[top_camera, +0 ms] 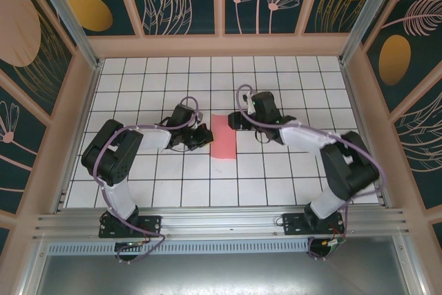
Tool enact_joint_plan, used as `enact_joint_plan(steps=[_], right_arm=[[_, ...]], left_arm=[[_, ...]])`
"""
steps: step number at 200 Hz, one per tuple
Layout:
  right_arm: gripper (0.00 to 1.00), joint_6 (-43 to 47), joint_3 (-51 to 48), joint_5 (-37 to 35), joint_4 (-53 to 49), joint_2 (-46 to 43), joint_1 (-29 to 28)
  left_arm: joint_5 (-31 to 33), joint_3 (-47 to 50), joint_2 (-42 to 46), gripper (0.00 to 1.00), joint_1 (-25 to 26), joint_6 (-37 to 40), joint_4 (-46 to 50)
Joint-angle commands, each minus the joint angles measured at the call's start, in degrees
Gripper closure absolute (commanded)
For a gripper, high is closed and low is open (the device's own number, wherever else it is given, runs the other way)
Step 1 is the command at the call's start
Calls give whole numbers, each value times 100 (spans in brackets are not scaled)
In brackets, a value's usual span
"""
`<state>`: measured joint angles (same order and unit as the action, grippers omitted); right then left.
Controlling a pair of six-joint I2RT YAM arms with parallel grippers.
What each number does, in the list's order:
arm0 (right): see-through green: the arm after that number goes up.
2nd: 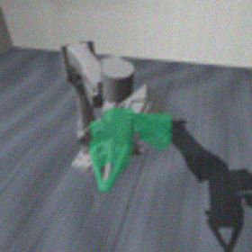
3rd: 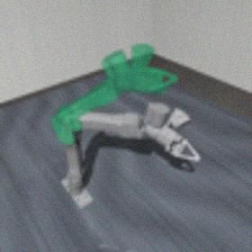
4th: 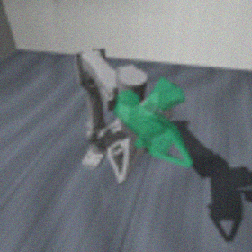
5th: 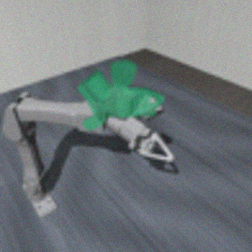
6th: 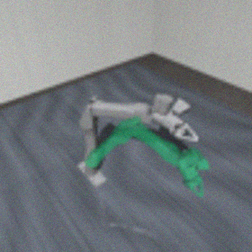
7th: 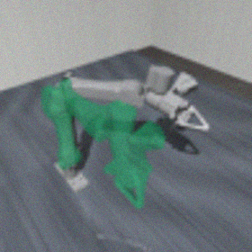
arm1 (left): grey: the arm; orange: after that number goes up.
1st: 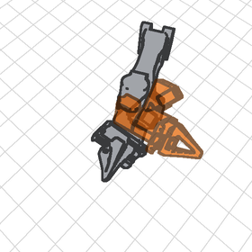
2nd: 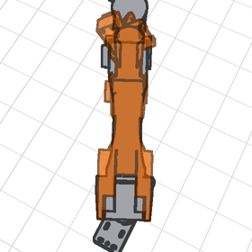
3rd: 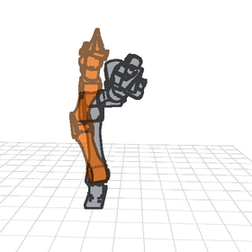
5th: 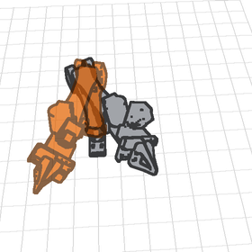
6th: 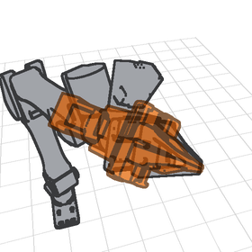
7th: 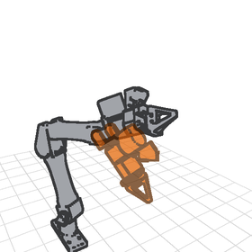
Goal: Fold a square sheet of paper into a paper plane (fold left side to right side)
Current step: Third fold the triangle at the center of the table.
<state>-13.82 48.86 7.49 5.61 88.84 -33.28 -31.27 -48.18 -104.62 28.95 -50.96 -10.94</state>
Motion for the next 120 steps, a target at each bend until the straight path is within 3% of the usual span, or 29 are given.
enact_joint_plan(steps=[1, 32, 61, 120], right_arm=[[13, 314, -815, -621, 571, -727, -662], [5, 529, -1745, -1347, 1045, -1368, -1743], [1, 963, -1893, -2100, 1116, -1207, -2716], [1, 1640, -1325, -2721, 1269, -41, -3115]], left_arm=[[-140, 85, 161, 98, 32, -222, -292], [-154, 90, 179, 98, 30, -275, -282], [-184, 98, 187, 99, 27, -305, -281], [-188, 116, 210, 99, 54, -302, -256]])
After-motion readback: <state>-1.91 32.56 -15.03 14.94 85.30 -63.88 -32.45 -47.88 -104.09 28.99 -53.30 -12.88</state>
